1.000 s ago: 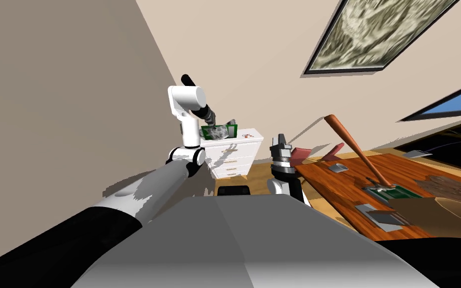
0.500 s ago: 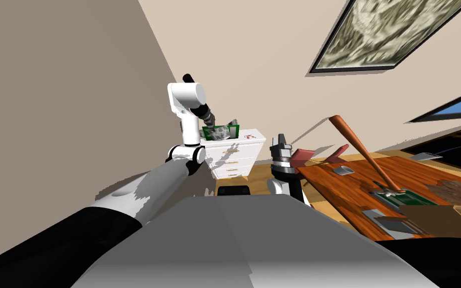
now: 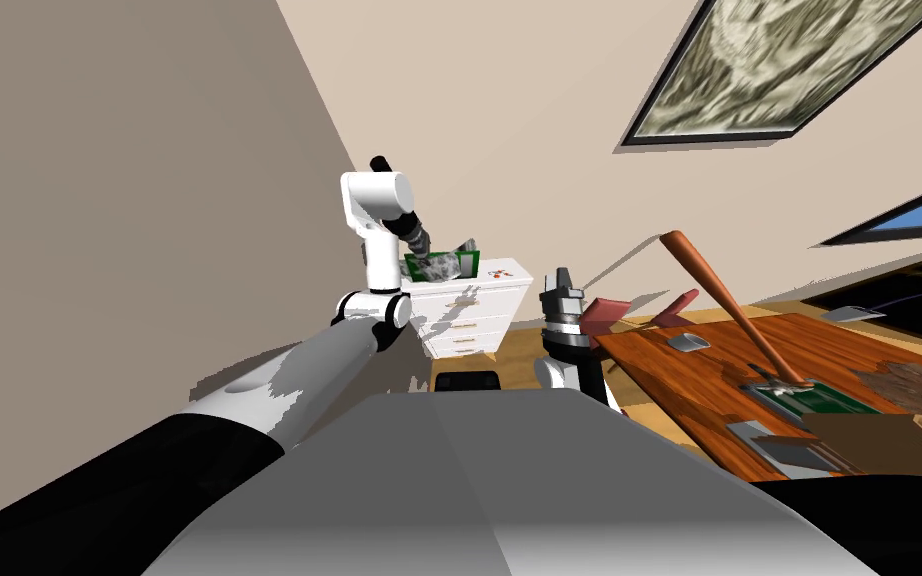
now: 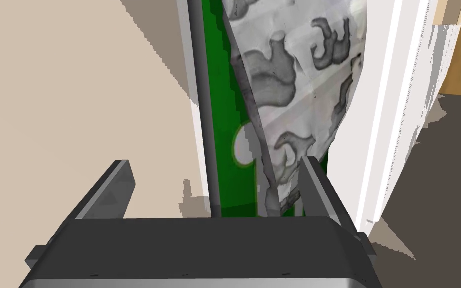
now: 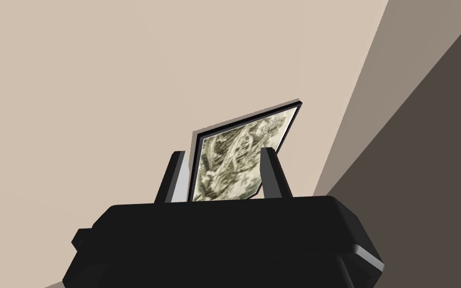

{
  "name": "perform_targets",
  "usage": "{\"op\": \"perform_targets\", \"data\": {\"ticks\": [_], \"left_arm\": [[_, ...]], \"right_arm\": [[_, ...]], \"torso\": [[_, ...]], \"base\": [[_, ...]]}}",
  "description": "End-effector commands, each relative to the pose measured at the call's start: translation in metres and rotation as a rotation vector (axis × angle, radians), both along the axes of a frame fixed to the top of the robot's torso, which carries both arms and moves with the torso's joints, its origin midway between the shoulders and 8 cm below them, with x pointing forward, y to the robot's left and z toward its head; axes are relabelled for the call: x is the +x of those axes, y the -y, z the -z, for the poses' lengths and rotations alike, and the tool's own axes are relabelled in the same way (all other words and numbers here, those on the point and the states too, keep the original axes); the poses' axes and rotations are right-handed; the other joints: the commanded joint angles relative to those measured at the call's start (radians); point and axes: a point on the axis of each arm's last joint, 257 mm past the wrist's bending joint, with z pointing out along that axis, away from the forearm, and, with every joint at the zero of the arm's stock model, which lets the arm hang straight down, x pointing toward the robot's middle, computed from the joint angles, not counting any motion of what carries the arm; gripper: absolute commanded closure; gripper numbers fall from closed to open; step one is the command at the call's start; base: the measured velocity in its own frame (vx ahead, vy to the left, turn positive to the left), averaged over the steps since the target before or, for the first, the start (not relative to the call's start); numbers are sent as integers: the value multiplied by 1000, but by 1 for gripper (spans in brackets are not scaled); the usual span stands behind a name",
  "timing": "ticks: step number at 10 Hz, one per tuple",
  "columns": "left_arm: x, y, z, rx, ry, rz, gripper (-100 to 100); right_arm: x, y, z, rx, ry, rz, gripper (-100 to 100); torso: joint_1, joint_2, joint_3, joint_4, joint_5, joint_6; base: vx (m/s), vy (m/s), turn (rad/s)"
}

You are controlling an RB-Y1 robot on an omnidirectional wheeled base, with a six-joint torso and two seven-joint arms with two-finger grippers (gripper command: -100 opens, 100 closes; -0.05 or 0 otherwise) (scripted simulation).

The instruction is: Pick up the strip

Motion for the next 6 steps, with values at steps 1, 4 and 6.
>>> {"op": "perform_targets", "data": {"ticks": [1, 4, 6], "left_arm": [[5, 1, 7, 0, 3, 0, -100], [3, 1, 6, 1, -2, 0, 100], [4, 1, 5, 1, 2, 0, 100]], "right_arm": [[0, 0, 0, 0, 0, 0, 0], [0, 0, 0, 0, 0, 0, 0], [0, 0, 0, 0, 0, 0, 0]], "torso": [[0, 0, 0, 0, 0, 0], [0, -6, -4, -2, 0, 2], [0, -6, -4, -2, 0, 1]], "base": [[16, -8, 5], [-2, 0, 2], [0, 0, 0]]}}
